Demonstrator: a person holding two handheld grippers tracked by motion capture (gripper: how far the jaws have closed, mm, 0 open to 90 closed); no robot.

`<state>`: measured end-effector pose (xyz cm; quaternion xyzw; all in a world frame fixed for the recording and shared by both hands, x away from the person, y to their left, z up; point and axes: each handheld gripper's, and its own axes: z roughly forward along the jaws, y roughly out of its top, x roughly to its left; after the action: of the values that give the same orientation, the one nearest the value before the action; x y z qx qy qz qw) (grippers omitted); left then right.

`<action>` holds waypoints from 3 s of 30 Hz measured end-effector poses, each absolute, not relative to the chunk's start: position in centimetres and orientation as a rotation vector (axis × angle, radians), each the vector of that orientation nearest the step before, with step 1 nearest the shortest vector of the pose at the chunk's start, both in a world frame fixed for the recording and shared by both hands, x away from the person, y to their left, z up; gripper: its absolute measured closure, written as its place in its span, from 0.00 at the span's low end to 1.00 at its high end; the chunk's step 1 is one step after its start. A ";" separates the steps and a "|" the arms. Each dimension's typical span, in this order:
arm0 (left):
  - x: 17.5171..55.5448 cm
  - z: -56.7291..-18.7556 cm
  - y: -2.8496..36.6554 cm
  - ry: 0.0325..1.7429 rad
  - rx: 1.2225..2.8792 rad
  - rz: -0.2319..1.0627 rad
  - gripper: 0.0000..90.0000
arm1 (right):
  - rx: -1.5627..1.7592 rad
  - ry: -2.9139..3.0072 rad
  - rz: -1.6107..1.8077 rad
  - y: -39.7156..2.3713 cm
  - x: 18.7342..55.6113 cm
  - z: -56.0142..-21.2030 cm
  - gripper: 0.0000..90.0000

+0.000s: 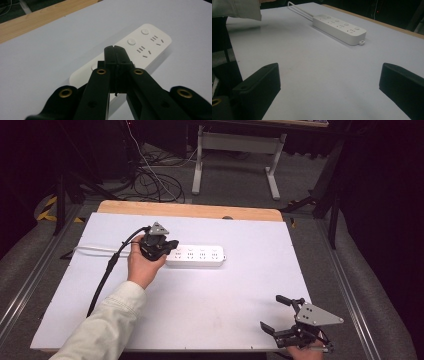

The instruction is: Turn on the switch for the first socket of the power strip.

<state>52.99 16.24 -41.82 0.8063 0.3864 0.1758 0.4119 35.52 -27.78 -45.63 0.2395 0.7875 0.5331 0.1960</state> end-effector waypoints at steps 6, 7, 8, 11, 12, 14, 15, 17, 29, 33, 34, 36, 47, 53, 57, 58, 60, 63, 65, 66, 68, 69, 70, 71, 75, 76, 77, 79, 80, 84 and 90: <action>54.1 -42.9 16.4 1.011 2.013 0.443 1.00 | 0.672 2.205 1.497 -27.8 35.5 -45.6 0.05; 54.2 -43.1 16.3 1.013 2.010 0.439 1.00 | 0.672 2.205 1.497 -27.8 35.5 -45.6 0.05; 54.3 -43.2 16.3 1.016 2.003 0.439 1.00 | 0.672 2.205 1.498 -27.8 35.5 -45.6 0.05; 54.6 -43.7 16.1 1.022 1.994 0.450 1.00 | 0.672 2.205 1.495 -27.9 35.5 -45.6 0.05; 54.7 -43.8 16.1 1.021 1.996 0.454 1.00 | 0.672 2.205 1.495 -27.9 35.5 -45.6 0.05; 54.9 -44.1 15.9 1.025 1.994 0.455 1.00 | 0.672 2.205 1.501 -27.9 35.4 -45.6 0.05; 54.9 -44.2 15.8 1.028 1.992 0.457 1.00 | 0.672 2.205 1.501 -27.9 35.4 -45.6 0.05; 55.0 -44.5 15.7 1.024 1.993 0.464 1.00 | 0.672 2.205 1.502 -27.9 35.4 -45.6 0.05; 55.9 -45.8 15.2 1.060 2.003 0.485 1.00 | 0.671 2.208 1.510 -27.9 35.5 -45.6 0.05; 56.0 -46.3 15.1 1.080 2.007 0.479 1.00 | 0.671 2.207 1.511 -27.9 35.5 -45.7 0.05; 56.0 -46.3 15.0 1.084 2.010 0.490 1.00 | 0.671 2.208 1.513 -27.9 35.5 -45.7 0.05; 56.0 -46.4 14.9 1.083 2.004 0.509 1.00 | 0.672 2.211 1.514 -27.9 35.5 -45.7 0.05; 55.9 -46.7 14.7 1.083 2.014 0.527 1.00 | 0.671 2.210 1.508 -28.0 35.5 -45.7 0.05; 55.9 -46.8 14.6 1.081 2.009 0.528 1.00 | 0.675 2.215 1.508 -28.0 35.5 -45.7 0.04; 55.9 -46.8 14.5 1.086 2.009 0.531 1.00 | 0.672 2.214 1.513 -28.0 35.5 -45.7 0.04; 55.9 -46.8 14.5 1.084 2.012 0.535 1.00 | 0.672 2.214 1.510 -28.0 35.5 -45.7 0.04; 55.9 -46.8 14.5 1.077 2.018 0.544 1.00 | 0.672 2.213 1.510 -28.0 35.4 -45.7 0.04; 55.9 -46.8 14.4 1.072 2.022 0.556 1.00 | 0.671 2.214 1.513 -28.0 35.4 -45.7 0.04; 55.8 -46.8 14.4 1.077 2.023 0.556 1.00 | 0.671 2.214 1.513 -28.0 35.4 -45.7 0.04; 55.9 -46.8 14.3 1.076 2.026 0.565 1.00 | 0.671 2.214 1.514 -28.0 35.4 -45.7 0.04; 55.8 -46.8 14.2 1.077 2.029 0.566 1.00 | 0.671 2.214 1.515 -28.1 35.4 -45.7 0.04; 55.7 -46.9 14.1 1.081 2.029 0.573 1.00 | 0.670 2.213 1.519 -28.1 35.4 -45.7 0.04; 55.7 -46.9 14.1 1.082 2.029 0.580 1.00 | 0.671 2.213 1.519 -28.1 35.4 -45.7 0.04; 55.7 -46.9 14.0 1.084 2.031 0.588 1.00 | 0.671 2.214 1.519 -28.1 35.4 -45.7 0.04; 55.7 -46.9 13.8 1.097 2.030 0.594 1.00 | 0.666 2.215 1.515 -28.0 35.4 -45.7 0.04; 55.6 -46.9 13.8 1.100 2.031 0.596 1.00 | 0.666 2.216 1.515 -28.0 35.4 -45.7 0.04; 55.6 -47.0 13.8 1.097 2.033 0.606 1.00 | 0.670 2.216 1.514 -28.0 35.4 -45.7 0.04; 55.6 -47.0 13.7 1.089 2.040 0.613 1.00 | 0.671 2.216 1.515 -28.0 35.4 -45.7 0.04; 55.5 -47.0 13.7 1.092 2.041 0.617 1.00 | 0.671 2.216 1.515 -28.0 35.4 -45.7 0.04; 55.6 -47.0 13.7 1.101 2.036 0.615 1.00 | 0.669 2.219 1.514 -28.0 35.4 -45.7 0.04; 55.5 -47.0 13.5 1.104 2.041 0.621 1.00 | 0.669 2.218 1.515 -28.0 35.4 -45.7 0.04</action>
<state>55.52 13.51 -47.01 0.7923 0.4286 0.2410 0.3614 35.37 -28.00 -45.69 0.2376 0.7873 0.5377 0.1857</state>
